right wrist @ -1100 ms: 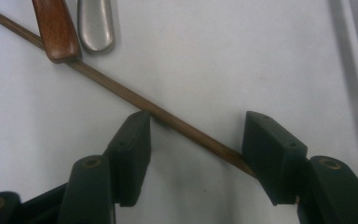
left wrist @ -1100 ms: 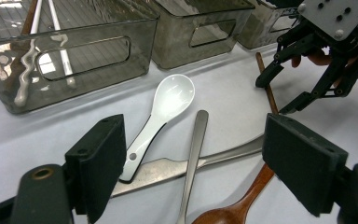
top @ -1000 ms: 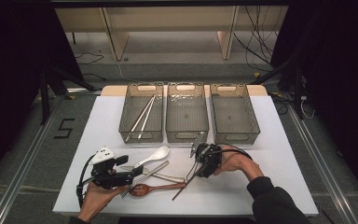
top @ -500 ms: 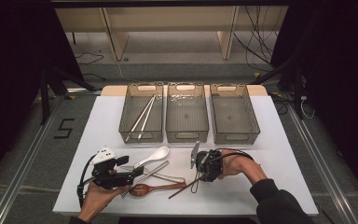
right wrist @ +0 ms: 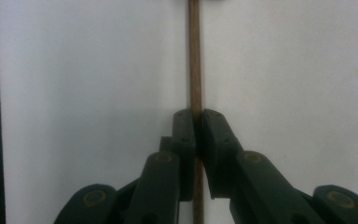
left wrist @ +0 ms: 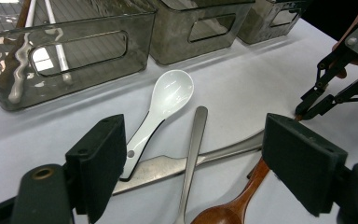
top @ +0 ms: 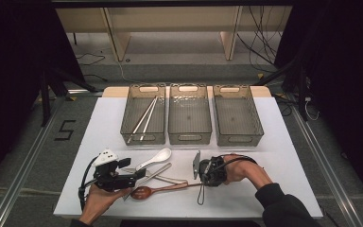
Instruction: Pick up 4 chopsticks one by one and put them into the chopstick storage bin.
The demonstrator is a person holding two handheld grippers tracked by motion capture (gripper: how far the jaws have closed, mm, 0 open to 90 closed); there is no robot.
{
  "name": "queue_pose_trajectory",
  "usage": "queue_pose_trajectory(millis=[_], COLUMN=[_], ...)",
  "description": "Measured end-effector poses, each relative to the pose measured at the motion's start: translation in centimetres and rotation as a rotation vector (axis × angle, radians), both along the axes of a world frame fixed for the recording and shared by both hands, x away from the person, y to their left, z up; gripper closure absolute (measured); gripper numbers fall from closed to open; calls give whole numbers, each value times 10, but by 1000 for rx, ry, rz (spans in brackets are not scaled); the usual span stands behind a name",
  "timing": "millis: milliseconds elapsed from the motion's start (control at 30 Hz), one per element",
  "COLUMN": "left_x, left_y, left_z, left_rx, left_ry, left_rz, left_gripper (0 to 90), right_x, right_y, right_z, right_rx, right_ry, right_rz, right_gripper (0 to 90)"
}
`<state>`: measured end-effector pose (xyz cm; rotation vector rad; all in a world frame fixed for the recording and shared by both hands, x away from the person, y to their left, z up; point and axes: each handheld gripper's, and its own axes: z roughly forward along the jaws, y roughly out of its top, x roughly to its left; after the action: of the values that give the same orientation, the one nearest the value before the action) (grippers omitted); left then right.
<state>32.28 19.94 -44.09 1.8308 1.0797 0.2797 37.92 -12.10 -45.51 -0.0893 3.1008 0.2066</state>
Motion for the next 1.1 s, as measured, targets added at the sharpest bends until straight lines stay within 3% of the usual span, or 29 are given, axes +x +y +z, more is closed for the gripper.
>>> queue_pose_trajectory(millis=[400,733,833,900,1100], left_x=[1,2,2,1,1], left_y=[3,3,3,3,2], left_z=[0,0,-1,-1,0], left_rx=[0,-1,0,-8,-8], left_ry=[0,0,2,5,4], left_rz=[6,10,12,20,22], left_gripper=[216,216,216,216,216], right_x=[-2,1,3,5,12], right_y=[-4,-20,-23,-24,-23], right_z=[2,11,17,20,31], right_rx=[9,52,92,144,273], right_ry=[0,-27,-50,-70,-115], right_rz=[29,-18,-55,-81,-226], right_gripper=[857,858,857,857,857])
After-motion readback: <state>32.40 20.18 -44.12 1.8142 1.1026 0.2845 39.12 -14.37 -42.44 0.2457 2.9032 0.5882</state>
